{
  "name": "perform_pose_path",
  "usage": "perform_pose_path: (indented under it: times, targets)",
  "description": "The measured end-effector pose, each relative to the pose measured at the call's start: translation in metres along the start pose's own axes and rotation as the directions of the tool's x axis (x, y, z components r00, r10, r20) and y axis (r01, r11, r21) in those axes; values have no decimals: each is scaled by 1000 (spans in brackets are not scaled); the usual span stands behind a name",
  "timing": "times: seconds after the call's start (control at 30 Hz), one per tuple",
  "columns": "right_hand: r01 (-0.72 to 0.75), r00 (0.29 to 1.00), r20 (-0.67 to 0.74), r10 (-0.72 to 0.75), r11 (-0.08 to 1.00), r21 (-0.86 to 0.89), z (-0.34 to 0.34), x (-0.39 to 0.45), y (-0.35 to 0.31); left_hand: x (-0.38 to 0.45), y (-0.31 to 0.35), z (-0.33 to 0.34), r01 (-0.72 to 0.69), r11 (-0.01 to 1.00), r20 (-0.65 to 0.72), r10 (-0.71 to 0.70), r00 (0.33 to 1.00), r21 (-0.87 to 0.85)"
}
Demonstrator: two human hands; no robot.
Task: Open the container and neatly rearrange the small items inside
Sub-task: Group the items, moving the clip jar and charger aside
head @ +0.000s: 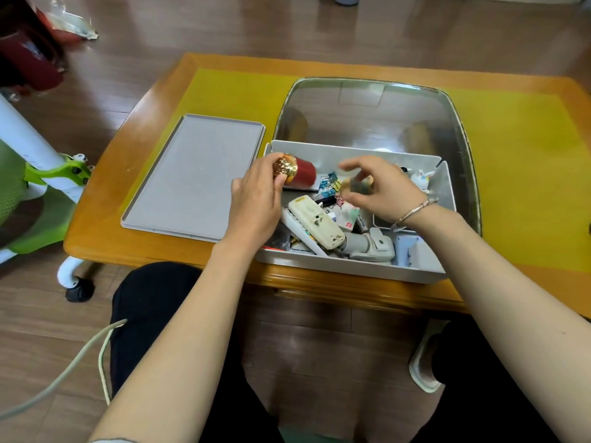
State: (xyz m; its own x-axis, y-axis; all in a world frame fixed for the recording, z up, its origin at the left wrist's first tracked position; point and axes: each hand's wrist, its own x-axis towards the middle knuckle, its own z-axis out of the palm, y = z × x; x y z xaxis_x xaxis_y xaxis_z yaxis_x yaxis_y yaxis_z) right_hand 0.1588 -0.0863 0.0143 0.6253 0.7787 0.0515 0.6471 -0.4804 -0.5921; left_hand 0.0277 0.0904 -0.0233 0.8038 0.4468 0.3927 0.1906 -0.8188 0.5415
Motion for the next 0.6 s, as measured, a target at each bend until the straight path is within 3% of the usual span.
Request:
perform_pose_path:
  times: [0.2, 0.3, 0.4, 0.53, 0.6]
  targets:
    - [102, 991, -78, -105, 994, -48, 4, 19, -3, 32, 37, 8, -184, 968, 196, 217, 956, -173]
    - [0, 983, -182, 2, 1000, 9, 1, 19, 13, 48, 38, 22, -87, 945, 273, 178, 945, -315]
    - [-134, 930, -316, 186, 974, 181, -2, 12, 34, 64, 24, 42, -46, 983, 463, 125, 878, -178]
    - [-201, 885, -354, 302, 935, 293, -3, 6, 52, 73, 17, 66, -232, 965, 694, 84, 715, 122]
    - [-192, 897, -332, 291, 935, 299, -1, 6, 55, 71, 16, 73, -321, 927, 729, 84, 679, 192]
